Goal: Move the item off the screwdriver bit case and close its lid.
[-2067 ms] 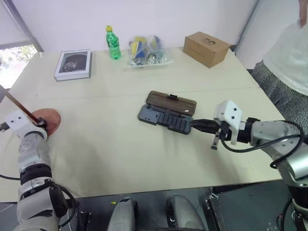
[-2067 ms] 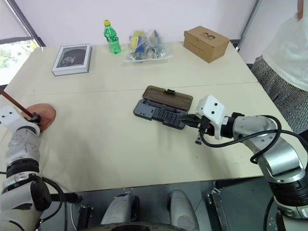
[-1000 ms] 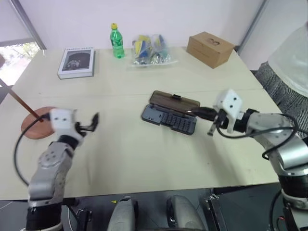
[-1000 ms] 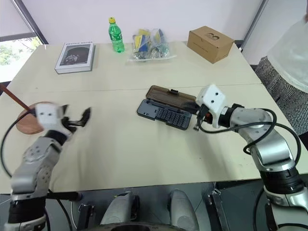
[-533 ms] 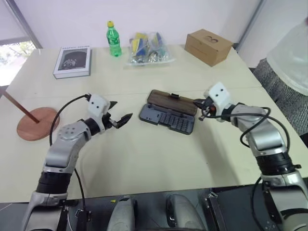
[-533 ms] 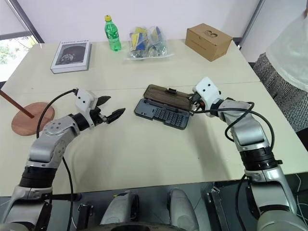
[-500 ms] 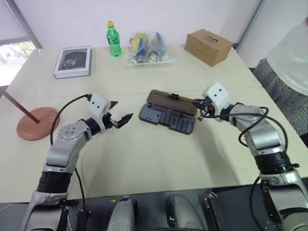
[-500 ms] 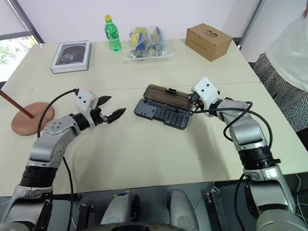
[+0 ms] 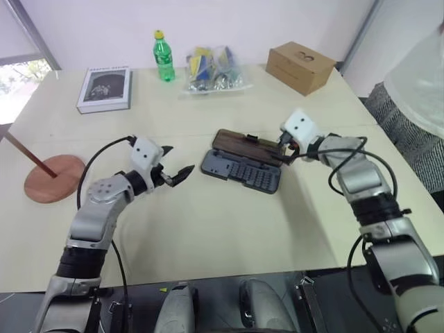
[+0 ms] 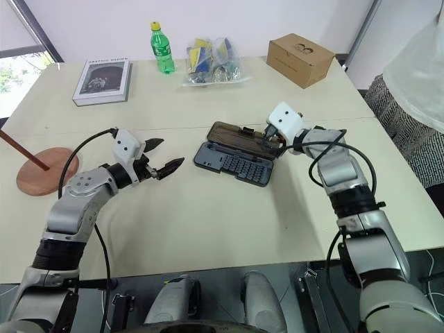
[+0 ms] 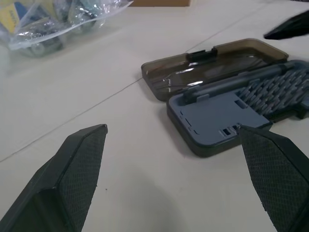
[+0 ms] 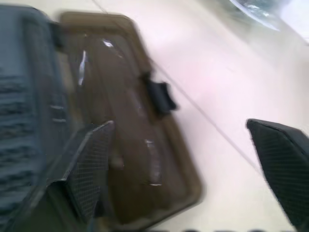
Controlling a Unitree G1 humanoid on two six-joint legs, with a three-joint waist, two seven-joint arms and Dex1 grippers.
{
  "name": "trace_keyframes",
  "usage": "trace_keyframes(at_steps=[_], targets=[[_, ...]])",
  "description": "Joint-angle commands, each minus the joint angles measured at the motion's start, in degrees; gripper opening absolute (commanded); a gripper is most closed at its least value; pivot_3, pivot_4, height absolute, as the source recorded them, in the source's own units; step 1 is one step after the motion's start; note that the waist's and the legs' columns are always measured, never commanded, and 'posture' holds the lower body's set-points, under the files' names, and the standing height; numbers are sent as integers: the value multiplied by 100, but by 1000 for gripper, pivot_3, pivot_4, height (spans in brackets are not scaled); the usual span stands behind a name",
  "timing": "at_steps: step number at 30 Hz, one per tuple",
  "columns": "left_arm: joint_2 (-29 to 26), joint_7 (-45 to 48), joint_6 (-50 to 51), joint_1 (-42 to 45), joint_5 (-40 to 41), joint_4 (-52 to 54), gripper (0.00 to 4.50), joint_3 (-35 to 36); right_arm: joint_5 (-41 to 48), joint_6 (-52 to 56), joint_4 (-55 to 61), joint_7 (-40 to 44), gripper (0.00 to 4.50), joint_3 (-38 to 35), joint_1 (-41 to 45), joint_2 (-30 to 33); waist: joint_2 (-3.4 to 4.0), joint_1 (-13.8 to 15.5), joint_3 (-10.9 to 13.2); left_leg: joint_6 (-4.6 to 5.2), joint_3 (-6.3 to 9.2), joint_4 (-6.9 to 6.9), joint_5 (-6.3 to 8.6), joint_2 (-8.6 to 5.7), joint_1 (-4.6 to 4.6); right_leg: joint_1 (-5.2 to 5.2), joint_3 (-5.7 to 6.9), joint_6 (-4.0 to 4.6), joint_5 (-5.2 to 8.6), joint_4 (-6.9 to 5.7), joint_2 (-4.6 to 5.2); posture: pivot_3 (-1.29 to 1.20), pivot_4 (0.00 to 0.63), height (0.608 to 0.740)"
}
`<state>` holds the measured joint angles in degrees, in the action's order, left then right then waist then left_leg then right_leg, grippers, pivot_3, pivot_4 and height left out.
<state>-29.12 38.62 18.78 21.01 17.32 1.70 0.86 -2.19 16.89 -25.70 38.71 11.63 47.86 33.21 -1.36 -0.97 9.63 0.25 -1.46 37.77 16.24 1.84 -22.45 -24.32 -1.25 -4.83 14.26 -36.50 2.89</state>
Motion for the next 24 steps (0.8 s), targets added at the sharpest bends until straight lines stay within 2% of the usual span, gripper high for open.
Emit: trace_keyframes(at_steps=[1,7,11,16,24], targets=[[-23,40,-187,177,-63,-17,4500,74,-171,-189,-904,-53,4464,-62,671,-153,3,-8,2,0,-1,0,0,0,0,-1,0,0,0,-1,0,0,150,740],[54,17,-328,242,-173,-102,4500,30,-564,-1042,-3195,473,4464,226,1837,-482,10,-13,6,-1,-3,-2,0,0,0,-5,-1,0,0,-7,0,0,150,740],[99,-22,-354,175,-225,-31,4500,36,-771,-1368,-4145,657,4464,270,2202,-597,13,-15,8,-1,-5,-5,0,0,0,-7,-1,0,-1,-9,2,0,150,740],[114,-104,-331,25,-248,126,4500,86,-1008,-1488,-4702,728,4464,268,2346,-641,18,-16,11,-4,-6,-5,-2,0,0,-8,-2,0,-1,-11,9,0,150,740],[119,-195,-312,-213,-269,361,4500,90,-1153,-1585,-4928,575,4464,152,2392,-680,25,-34,15,-9,-10,-5,-4,0,1,-22,-9,1,0,-36,10,0,150,740]])
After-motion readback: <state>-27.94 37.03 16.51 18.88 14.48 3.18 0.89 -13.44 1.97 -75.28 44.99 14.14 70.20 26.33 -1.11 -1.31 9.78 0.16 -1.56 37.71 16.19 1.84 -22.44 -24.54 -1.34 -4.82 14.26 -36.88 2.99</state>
